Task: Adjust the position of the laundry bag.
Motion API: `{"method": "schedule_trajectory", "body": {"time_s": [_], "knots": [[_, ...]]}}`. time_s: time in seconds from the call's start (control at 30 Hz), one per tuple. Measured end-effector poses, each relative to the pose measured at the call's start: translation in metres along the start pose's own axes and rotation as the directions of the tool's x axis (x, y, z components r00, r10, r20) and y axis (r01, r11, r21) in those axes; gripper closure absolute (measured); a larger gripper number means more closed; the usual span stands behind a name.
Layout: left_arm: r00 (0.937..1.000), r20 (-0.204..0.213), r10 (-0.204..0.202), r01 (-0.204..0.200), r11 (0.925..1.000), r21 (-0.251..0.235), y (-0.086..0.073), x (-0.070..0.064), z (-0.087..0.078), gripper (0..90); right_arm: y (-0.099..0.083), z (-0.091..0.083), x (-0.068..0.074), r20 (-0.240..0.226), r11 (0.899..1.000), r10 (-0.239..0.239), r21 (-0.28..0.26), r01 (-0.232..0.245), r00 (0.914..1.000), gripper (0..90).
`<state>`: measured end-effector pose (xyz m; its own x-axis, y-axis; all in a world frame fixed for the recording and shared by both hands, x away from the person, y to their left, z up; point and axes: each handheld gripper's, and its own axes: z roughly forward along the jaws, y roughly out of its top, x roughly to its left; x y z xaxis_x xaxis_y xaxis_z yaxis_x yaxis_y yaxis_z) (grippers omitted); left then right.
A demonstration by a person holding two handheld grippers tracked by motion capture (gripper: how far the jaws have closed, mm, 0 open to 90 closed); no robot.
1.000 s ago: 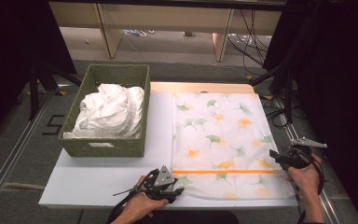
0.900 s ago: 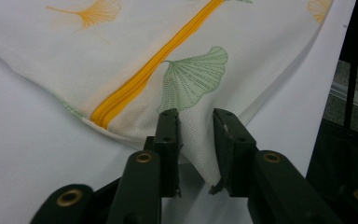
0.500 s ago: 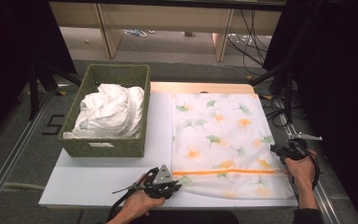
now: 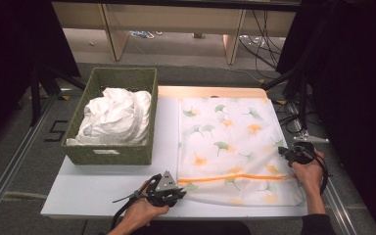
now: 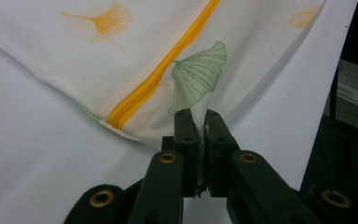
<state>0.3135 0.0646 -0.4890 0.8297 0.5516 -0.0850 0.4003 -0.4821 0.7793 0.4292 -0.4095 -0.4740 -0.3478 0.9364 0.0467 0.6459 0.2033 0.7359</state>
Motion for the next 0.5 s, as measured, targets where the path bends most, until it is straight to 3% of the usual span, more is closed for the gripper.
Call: {"method": "schedule_trajectory", "body": {"time_s": [0.03, 0.07, 0.1, 0.13, 0.17, 0.2, 0.23, 0.37, 0.4, 0.47, 0.5], "knots": [[1.0000, -0.005, -0.001, 0.001, 1.0000, 0.003, 0.000, 0.002, -0.003, 85.3, 0.001, 0.003, 0.001, -0.011, 1.000, -0.015, -0.010, 0.015, 0.9998, 90.0], [1.0000, -0.002, 0.000, 0.000, 0.9999, 0.012, 0.000, 0.005, -0.006, 85.3, 0.004, 0.004, 0.006, -0.007, 1.000, -0.004, 0.013, 0.004, 1.0000, 90.0], [0.9997, -0.011, -0.022, 0.022, 0.9997, -0.013, -0.001, 0.006, -0.008, 85.4, 0.005, 0.008, 0.007, -0.019, 0.999, -0.035, -0.003, 0.035, 0.9992, 90.0], [0.9998, -0.019, -0.006, 0.006, 1.0000, 0.007, -0.002, 0.010, -0.012, 85.3, 0.009, 0.014, 0.014, -0.023, 0.997, -0.072, -0.003, 0.072, 0.9971, 90.0], [0.9999, -0.010, -0.012, 0.012, 0.9999, 0.010, -0.003, 0.012, -0.015, 85.3, 0.009, 0.014, 0.014, -0.023, 0.997, -0.072, -0.003, 0.072, 0.9971, 90.0], [0.9996, -0.027, -0.012, 0.012, 0.9999, 0.003, -0.005, 0.014, -0.018, 85.3, 0.011, 0.016, 0.017, -0.024, 0.997, -0.073, 0.012, 0.074, 0.9970, 90.0], [0.9996, -0.025, -0.015, 0.015, 0.9998, 0.013, -0.007, 0.017, -0.022, 85.3, 0.015, 0.020, 0.022, -0.039, 0.995, -0.100, 0.007, 0.101, 0.9942, 90.0], [0.9990, -0.042, -0.016, 0.016, 0.9999, 0.004, -0.010, 0.022, -0.027, 85.3, 0.019, 0.023, 0.029, -0.066, 0.996, -0.082, 0.022, 0.084, 0.9944, 90.0], [0.9989, -0.045, -0.015, 0.015, 0.9998, 0.012, -0.011, 0.023, -0.030, 85.3, 0.020, 0.026, 0.032, -0.061, 0.993, -0.113, 0.014, 0.114, 0.9917, 90.0], [0.9986, -0.047, -0.025, 0.025, 0.9996, 0.008, -0.014, 0.025, -0.034, 85.3, 0.021, 0.025, 0.034, -0.074, 0.995, -0.094, 0.030, 0.097, 0.9928, 90.0], [0.9989, -0.042, -0.023, 0.023, 0.9997, 0.009, -0.014, 0.025, -0.037, 85.3, 0.020, 0.026, 0.036, -0.089, 0.992, -0.120, 0.022, 0.123, 0.9887, 90.0]]}}
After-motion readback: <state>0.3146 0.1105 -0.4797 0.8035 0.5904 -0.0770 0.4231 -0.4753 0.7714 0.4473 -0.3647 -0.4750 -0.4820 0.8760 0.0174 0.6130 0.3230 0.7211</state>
